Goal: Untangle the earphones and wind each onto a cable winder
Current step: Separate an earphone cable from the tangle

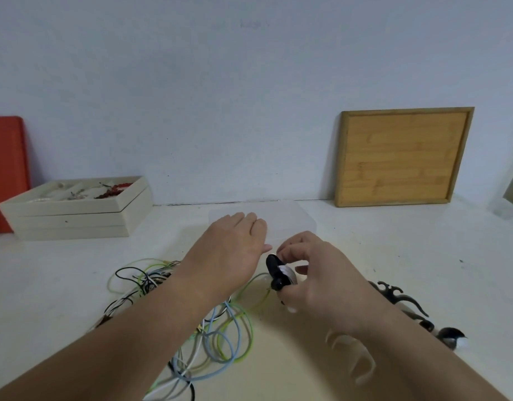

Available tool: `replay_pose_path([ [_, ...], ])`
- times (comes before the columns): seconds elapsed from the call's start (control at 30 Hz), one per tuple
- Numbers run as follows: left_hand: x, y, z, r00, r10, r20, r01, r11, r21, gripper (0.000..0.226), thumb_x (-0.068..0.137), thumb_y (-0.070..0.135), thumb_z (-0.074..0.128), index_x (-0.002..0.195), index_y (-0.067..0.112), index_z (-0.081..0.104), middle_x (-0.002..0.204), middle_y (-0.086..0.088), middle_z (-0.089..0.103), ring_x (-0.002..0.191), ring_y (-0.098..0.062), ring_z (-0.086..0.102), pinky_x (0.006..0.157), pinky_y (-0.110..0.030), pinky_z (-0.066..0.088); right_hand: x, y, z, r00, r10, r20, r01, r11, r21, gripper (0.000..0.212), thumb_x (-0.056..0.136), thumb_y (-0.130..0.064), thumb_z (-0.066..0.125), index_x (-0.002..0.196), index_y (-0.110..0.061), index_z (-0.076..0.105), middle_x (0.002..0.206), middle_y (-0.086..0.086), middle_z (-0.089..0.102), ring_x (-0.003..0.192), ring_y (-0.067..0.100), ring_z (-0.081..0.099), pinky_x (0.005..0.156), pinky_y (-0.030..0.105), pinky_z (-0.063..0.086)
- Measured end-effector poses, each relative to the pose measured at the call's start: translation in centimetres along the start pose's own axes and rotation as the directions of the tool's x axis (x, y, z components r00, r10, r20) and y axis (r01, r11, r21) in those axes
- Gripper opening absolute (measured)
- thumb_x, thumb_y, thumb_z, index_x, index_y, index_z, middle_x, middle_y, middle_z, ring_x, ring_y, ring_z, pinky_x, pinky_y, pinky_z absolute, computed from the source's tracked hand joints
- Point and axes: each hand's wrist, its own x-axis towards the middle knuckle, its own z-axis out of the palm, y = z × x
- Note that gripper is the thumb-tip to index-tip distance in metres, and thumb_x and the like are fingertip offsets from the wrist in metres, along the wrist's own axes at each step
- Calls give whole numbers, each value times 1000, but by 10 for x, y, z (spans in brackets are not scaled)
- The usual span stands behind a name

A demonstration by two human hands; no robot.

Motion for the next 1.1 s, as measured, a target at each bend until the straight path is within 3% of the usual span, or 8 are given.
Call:
replay_pose_path([
  [0.13,-2,0,5,1000,16,-10,-17,1000,-22,47,99,33,32,92,1,66,89,-18,69,78,-32,68,62,-42,57,1,3,1,1000,0,-9,1,1000,27,9,79,-20,75,85,-25,70,105,-17,57,79,6,65,77,22,55],
  [0.27,-2,-1,3,999,22,-36,-23,999,-23,47,100,34,33,92,2,66,86,-15,69,75,-30,67,60,-39,56,2,6,2,1000,1,0,-1,1000,28,11,78,-21,75,86,-26,69,106,-19,56,77,7,67,78,25,55],
  [0.4,-1,5,-3,996,19,-90,-18,1000,14,42,99,34,35,88,7,66,76,-6,64,64,-23,60,49,-32,42,2,8,3,1000,-8,16,8,1000,-15,15,76,-26,75,87,-32,67,107,-21,55,85,3,64,81,25,54],
  [0.53,5,13,-2,997,55,-58,-49,994,94,43,95,31,35,94,2,66,71,-9,60,58,-24,57,45,-32,39,3,10,-1,999,-40,23,42,992,-121,17,78,-27,74,89,-34,65,108,-19,55,90,4,60,85,24,49],
  [0.67,10,8,-5,987,157,13,-157,975,158,23,90,25,56,85,4,63,62,-8,54,49,-22,50,42,-29,28,2,10,-2,998,-45,51,52,990,-131,19,77,-28,75,94,-31,67,109,-20,54,91,2,59,86,25,49],
  [0.8,15,-3,-6,981,194,7,-193,973,130,36,95,26,34,79,6,60,58,-8,53,44,-23,48,37,-28,32,2,9,-2,997,-44,67,48,997,-61,14,77,-31,75,89,-29,67,110,-22,52,83,6,66,86,29,53],
  [0.97,22,-12,-16,980,198,-13,-196,978,66,42,96,34,30,80,10,61,56,-4,56,39,-24,51,38,-24,25,0,9,-5,996,-32,83,36,999,-37,14,78,-38,71,86,-28,67,106,-23,54,79,10,69,86,34,54],
  [1.1,29,-36,-26,991,95,-98,-101,993,-62,49,98,44,29,97,12,65,65,-1,64,47,-27,61,37,-31,44,-2,3,-16,999,-51,10,50,998,33,7,80,-20,70,82,-27,70,89,-11,70,68,10,71,72,33,58],
])
